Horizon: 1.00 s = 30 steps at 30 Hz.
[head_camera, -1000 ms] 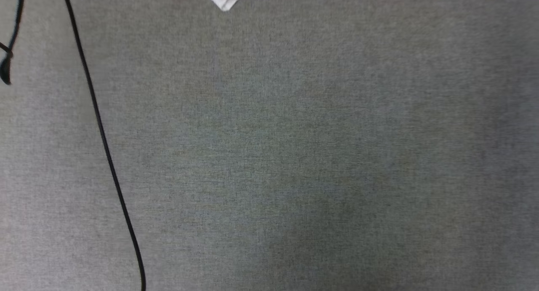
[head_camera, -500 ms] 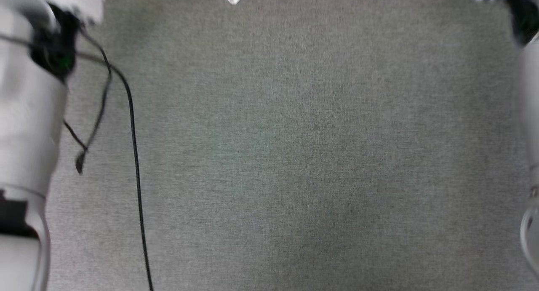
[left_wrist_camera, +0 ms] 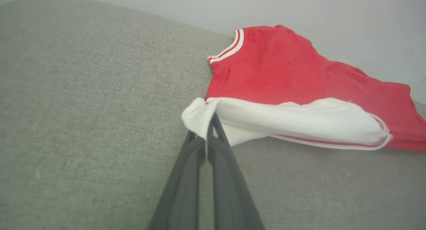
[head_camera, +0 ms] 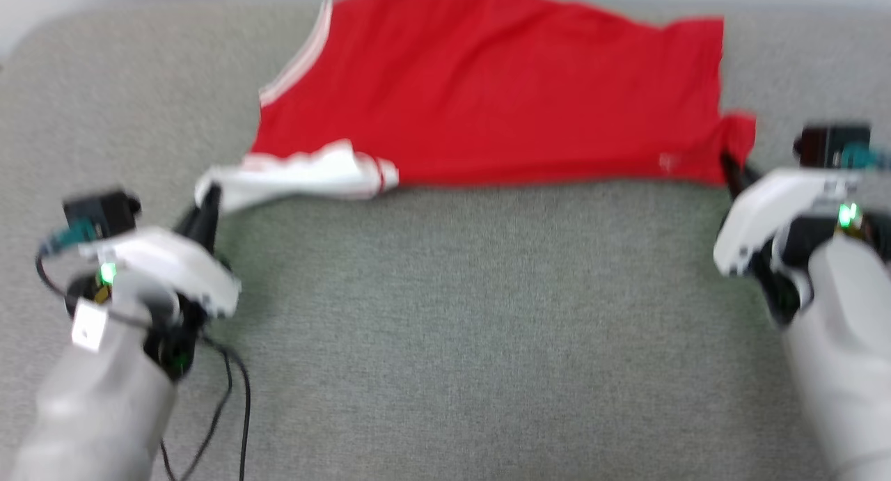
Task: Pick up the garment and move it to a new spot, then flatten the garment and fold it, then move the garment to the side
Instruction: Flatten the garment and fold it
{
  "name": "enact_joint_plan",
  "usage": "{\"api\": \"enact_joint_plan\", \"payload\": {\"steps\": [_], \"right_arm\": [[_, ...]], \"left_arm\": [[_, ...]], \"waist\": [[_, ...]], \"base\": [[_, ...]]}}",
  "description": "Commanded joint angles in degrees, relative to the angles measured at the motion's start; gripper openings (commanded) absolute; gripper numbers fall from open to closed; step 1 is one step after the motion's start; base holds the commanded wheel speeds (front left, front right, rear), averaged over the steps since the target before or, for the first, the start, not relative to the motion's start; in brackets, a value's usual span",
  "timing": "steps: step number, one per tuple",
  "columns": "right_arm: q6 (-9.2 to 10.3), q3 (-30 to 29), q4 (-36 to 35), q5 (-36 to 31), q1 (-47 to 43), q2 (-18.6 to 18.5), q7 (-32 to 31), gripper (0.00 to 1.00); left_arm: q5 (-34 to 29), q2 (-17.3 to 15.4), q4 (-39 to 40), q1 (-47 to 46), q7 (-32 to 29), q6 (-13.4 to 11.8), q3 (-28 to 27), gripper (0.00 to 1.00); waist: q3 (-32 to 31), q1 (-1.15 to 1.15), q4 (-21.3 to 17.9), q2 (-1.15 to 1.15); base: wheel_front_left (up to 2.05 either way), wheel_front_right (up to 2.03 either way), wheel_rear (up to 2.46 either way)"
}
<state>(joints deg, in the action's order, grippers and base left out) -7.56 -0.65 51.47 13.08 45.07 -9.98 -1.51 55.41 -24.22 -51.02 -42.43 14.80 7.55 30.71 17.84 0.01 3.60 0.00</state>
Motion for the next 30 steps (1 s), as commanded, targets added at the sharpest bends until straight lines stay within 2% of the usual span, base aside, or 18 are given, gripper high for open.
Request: {"api": "enact_joint_plan", "payload": {"steps": [1,7,12,16,22,28,30], "right_arm": [[0.14,0.2,-1.3,1.5,-3.6,-1.4,-0.3,0.0],[0.17,1.0,-8.9,5.7,-17.4,-3.5,-2.1,0.0],[0.21,-1.3,-18.2,8.1,-29.7,-3.8,-4.8,0.0],[0.22,-4.6,-26.3,8.2,-39.9,-2.4,-8.2,0.0],[0.21,-9.1,-38.7,6.6,-52.2,1.8,-13.7,0.0],[0.2,-12.2,-47.6,5.3,-59.9,4.8,-17.9,0.0],[0.2,-12.4,-48.8,5.1,-60.5,5.1,-18.4,0.0]], "left_arm": [[0.4,-0.9,0.2,2.9,0.3,-0.1,-0.4,0.0],[0.8,-1.9,3.1,14.3,0.5,-1.7,-1.3,0.0],[1.6,-3.4,8.6,24.0,0.5,-4.8,-1.7,0.0],[2.6,-5.2,15.0,31.9,-1.4,-8.4,-1.8,0.0],[5.3,-8.1,27.5,43.1,-4.2,-14.6,-2.8,0.0],[7.3,-11.4,40.1,51.3,-7.0,-20.9,-4.0,0.0],[7.2,-12.1,42.0,52.1,-7.3,-21.8,-4.3,0.0]], "waist": [[-4.8,-0.01,0.5,0.0],[-11.3,-0.01,1.2,0.0],[-15.8,-0.01,1.4,0.0],[-18.8,-0.01,1.7,0.0],[-20.0,-0.01,1.9,0.0],[-20.3,-0.01,2.3,0.0],[-20.2,-0.01,2.3,0.0]], "base": [[0.0,0.0,0.0],[0.0,0.0,0.0],[0.0,0.0,0.0],[0.0,0.0,0.0],[0.0,0.0,0.0],[0.0,0.0,0.0],[0.0,0.0,0.0]]}}
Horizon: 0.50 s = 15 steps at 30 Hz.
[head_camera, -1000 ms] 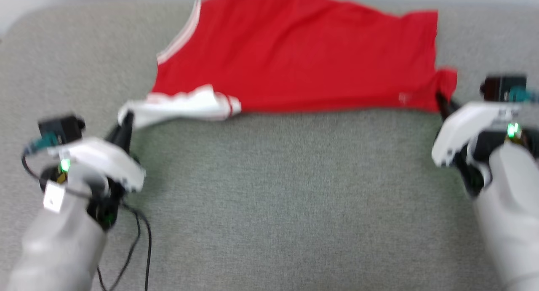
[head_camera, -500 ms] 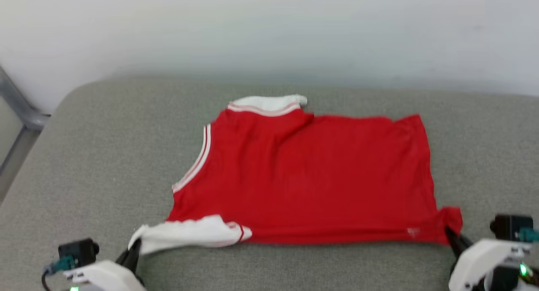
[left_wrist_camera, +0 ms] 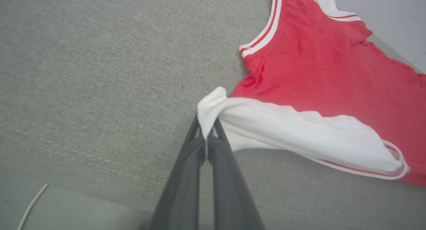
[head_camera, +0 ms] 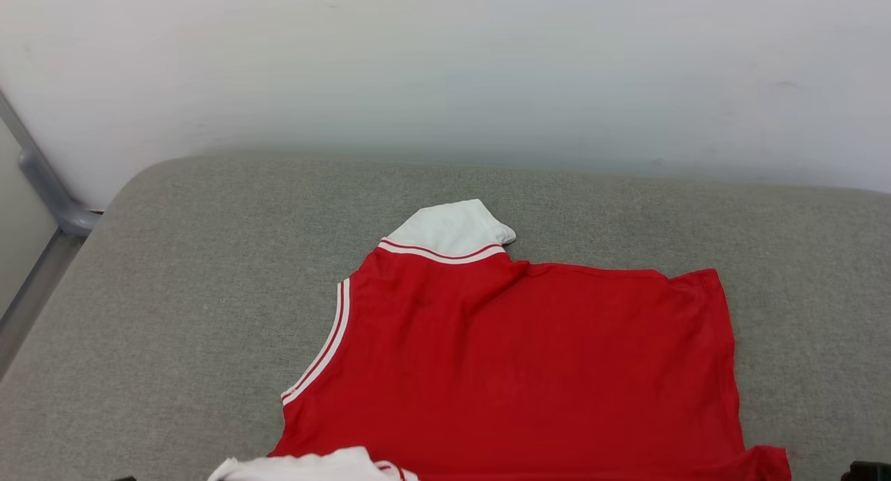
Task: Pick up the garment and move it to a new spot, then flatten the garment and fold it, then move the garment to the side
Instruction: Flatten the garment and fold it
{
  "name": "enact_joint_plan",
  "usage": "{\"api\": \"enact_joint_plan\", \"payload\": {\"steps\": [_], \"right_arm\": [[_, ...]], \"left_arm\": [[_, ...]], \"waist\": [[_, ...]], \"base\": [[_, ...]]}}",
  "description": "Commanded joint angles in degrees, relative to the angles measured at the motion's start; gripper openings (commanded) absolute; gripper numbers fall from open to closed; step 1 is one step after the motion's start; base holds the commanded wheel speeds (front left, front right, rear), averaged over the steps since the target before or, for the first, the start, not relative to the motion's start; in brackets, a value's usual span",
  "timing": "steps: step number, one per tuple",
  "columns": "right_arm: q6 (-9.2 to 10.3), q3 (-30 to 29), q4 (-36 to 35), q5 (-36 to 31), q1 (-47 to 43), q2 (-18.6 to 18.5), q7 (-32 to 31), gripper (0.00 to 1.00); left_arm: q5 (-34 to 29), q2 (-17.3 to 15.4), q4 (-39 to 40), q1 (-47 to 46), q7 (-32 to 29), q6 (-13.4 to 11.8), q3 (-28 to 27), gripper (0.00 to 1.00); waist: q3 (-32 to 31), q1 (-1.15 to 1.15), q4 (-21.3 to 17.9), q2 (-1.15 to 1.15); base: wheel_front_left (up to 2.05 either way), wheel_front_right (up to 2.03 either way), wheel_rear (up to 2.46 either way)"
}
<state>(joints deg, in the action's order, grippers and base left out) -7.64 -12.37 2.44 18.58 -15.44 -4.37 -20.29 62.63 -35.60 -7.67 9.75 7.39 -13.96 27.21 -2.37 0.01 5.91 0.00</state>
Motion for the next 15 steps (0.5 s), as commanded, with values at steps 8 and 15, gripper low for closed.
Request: {"api": "enact_joint_plan", "payload": {"steps": [8,15], "right_arm": [[0.21,0.5,-6.5,-2.8,3.2,0.4,-5.1,0.0],[0.2,1.5,-6.4,-5.2,9.5,-0.1,-7.3,0.0]], "left_arm": [[-3.3,-2.8,8.6,-5.2,-2.1,-2.3,0.1,0.0],[-5.6,-0.6,5.7,-14.3,-1.9,0.2,1.0,0.0]], "waist": [[1.6,-0.01,-1.5,0.0],[6.3,-0.01,-2.4,0.0]], "base": [[0.0,0.0,0.0],[0.0,0.0,0.0]]}}
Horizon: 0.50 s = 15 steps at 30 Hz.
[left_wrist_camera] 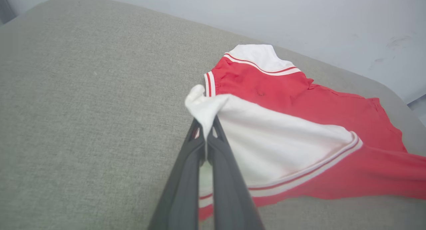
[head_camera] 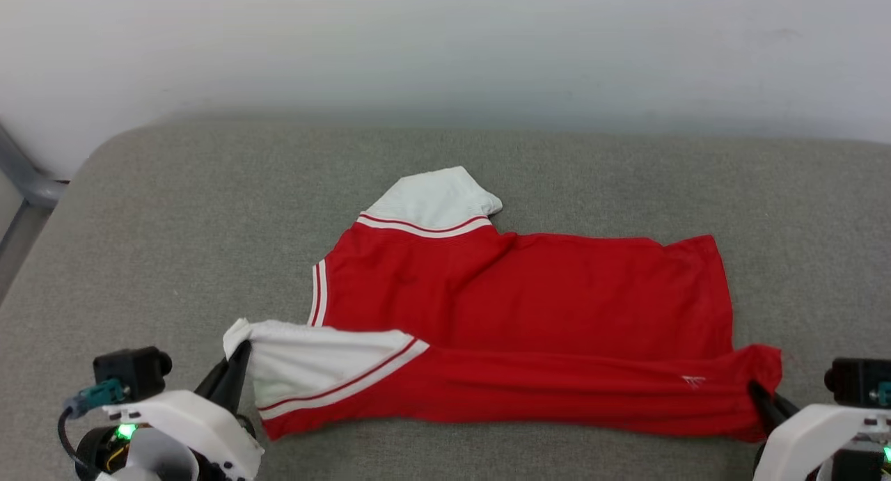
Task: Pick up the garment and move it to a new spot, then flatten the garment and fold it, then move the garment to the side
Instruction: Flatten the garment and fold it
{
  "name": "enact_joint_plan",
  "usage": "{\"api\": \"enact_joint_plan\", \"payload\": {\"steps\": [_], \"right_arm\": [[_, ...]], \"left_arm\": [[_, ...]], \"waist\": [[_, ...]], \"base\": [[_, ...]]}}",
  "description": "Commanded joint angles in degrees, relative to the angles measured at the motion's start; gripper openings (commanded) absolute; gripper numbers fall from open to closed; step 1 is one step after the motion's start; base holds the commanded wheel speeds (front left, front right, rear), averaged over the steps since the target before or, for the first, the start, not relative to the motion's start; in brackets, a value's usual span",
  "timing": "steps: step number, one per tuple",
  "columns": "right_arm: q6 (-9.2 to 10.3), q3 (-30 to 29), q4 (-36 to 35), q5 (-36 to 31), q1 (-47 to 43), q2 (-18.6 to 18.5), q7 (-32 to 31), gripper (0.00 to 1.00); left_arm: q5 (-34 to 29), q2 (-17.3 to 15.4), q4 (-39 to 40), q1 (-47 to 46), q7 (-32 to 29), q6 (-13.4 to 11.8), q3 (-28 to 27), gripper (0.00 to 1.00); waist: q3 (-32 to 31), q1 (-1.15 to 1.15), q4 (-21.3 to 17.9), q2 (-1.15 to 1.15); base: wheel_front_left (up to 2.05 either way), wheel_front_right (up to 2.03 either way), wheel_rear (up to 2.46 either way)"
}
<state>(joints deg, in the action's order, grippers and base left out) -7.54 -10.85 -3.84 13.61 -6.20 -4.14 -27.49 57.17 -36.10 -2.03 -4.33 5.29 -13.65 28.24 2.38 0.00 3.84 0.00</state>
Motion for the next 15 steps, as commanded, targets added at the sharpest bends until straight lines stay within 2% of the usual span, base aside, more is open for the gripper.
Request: {"api": "enact_joint_plan", "payload": {"steps": [1,6,7,13,14,15], "right_arm": [[0.1,0.1,0.3,-0.5,1.5,-0.3,-0.1,0.0],[0.1,1.5,3.4,-1.7,6.8,-0.8,-0.3,0.0],[0.09,2.0,5.9,-2.2,8.9,-0.9,0.4,0.0],[0.09,3.3,10.8,-2.9,11.2,-1.3,2.3,0.0],[0.09,3.6,11.7,-3.0,11.4,-1.4,2.6,0.31],[0.09,3.8,12.5,-2.9,11.5,-1.5,2.8,0.45]], "left_arm": [[-0.4,0.3,-1.0,-1.6,0.4,0.5,0.1,0.0],[-1.0,2.2,-6.3,-7.2,0.6,3.8,0.8,0.0],[-0.9,3.4,-10.0,-10.1,0.2,5.8,1.6,0.0],[0.0,6.0,-17.8,-13.7,-1.3,9.6,3.3,0.0],[0.4,6.4,-19.0,-13.9,-1.9,10.3,3.7,0.0],[0.6,6.8,-20.0,-14.3,-2.2,11.0,3.9,0.0]], "waist": [[2.4,0.0,-0.5,0.0],[7.0,0.0,-1.2,0.0],[9.0,0.0,-1.2,0.0],[10.8,0.0,-1.3,0.0],[10.8,0.0,-1.3,0.0],[10.8,0.0,-1.3,0.0]], "base": [[0.0,0.0,0.0],[0.0,0.0,0.0],[0.0,0.0,0.0],[0.0,0.0,0.0],[0.0,0.0,0.0],[0.0,0.0,0.0]]}}
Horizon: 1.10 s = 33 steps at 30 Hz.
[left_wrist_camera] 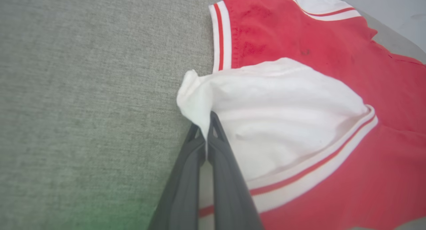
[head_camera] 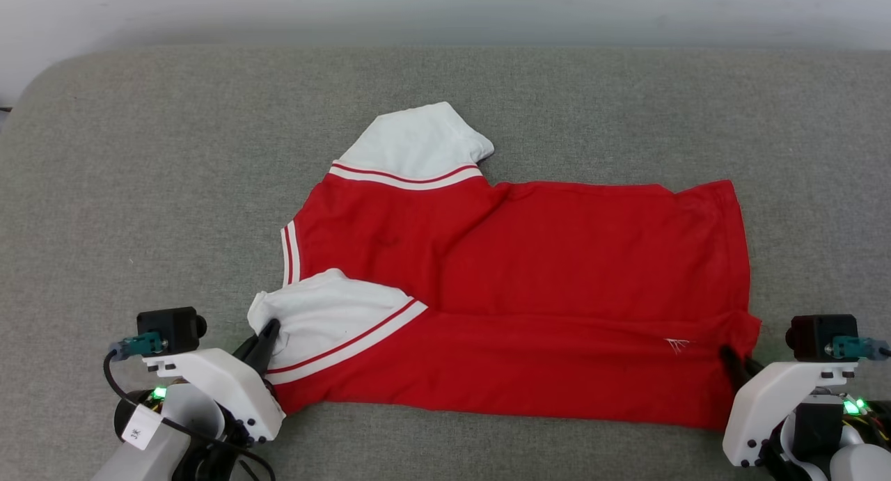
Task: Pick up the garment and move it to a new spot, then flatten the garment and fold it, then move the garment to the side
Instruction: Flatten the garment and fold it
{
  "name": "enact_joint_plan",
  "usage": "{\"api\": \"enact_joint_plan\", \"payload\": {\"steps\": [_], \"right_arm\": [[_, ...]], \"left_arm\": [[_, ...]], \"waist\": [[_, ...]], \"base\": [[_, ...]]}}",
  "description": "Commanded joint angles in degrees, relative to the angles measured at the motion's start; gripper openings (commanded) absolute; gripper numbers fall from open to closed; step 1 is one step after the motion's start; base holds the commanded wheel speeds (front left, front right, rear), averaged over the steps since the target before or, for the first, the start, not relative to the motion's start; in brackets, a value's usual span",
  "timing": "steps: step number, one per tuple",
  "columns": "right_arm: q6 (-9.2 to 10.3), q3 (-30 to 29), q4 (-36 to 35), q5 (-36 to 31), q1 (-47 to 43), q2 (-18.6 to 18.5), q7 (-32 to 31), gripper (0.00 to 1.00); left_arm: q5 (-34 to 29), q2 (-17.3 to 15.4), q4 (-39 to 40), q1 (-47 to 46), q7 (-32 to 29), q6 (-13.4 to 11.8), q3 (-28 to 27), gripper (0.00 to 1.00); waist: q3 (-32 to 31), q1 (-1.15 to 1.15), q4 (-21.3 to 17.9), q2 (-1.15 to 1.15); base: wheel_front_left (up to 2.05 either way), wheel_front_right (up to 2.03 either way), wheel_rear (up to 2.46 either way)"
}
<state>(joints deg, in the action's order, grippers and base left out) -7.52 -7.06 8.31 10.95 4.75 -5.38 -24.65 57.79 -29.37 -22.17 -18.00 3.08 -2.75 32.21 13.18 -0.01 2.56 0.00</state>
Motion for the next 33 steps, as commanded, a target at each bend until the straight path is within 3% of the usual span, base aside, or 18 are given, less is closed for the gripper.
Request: {"api": "enact_joint_plan", "payload": {"steps": [1,2,3,4,10,14,17,22,25,33], "right_arm": [[0.07,0.2,1.0,-0.1,0.6,-0.2,0.5,1.0],[0.07,0.6,1.3,0.0,0.7,-0.4,1.3,1.0],[0.07,0.9,1.3,0.2,0.7,-0.5,2.4,1.0],[0.07,1.1,1.1,0.8,0.6,-0.4,3.9,1.0],[0.06,1.0,-1.5,1.7,-1.4,0.0,15.9,1.0],[0.06,0.8,-2.8,2.1,-3.0,0.7,19.5,1.0],[0.06,0.8,-4.0,2.2,-4.2,1.1,19.7,1.0],[0.06,1.1,-6.3,1.7,-5.7,1.6,18.8,1.0],[0.06,1.2,-7.7,1.6,-5.9,2.0,18.1,1.0],[0.06,1.6,-8.7,1.9,-4.7,2.5,17.5,1.0]], "left_arm": [[0.2,0.4,-0.7,-1.0,-0.4,0.7,0.2,0.19],[0.3,0.7,-1.6,-1.2,-0.6,1.1,0.4,0.45],[0.3,0.9,-2.3,-1.3,-0.7,1.4,0.6,0.8],[0.4,1.1,-2.9,-1.4,-0.2,1.8,0.6,1.0],[-0.4,0.3,-3.9,-0.9,2.4,1.2,-0.3,1.0],[-0.5,-2.1,-2.3,-0.1,0.5,0.0,-0.4,1.0],[0.0,-4.8,0.3,0.2,-3.5,-0.6,-0.1,1.0],[3.3,-9.9,5.8,1.2,-15.1,-0.1,1.5,1.0],[5.3,-12.6,8.9,1.9,-22.0,-1.3,2.3,1.0],[10.1,-14.1,12.1,4.2,-30.4,-4.2,3.0,1.0]], "waist": [[-0.2,0.01,0.0,0.0],[-0.4,0.01,0.1,0.0],[-0.8,0.01,0.2,0.0],[-1.1,0.01,0.3,0.0],[-4.8,0.01,0.6,0.0],[-7.2,0.01,0.6,0.0],[-8.5,0.01,0.4,0.0],[-9.1,0.01,-0.5,0.0],[-8.5,0.01,-1.3,0.0],[-4.8,0.01,-3.9,0.0]], "base": [[0.0,0.0,0.0],[0.0,0.0,0.0],[0.0,0.0,0.0],[0.0,0.0,0.0],[0.0,0.0,0.0],[0.0,0.0,0.0],[0.0,0.0,0.0],[0.0,0.0,0.0],[0.0,0.0,0.0],[0.0,0.0,0.0]]}}
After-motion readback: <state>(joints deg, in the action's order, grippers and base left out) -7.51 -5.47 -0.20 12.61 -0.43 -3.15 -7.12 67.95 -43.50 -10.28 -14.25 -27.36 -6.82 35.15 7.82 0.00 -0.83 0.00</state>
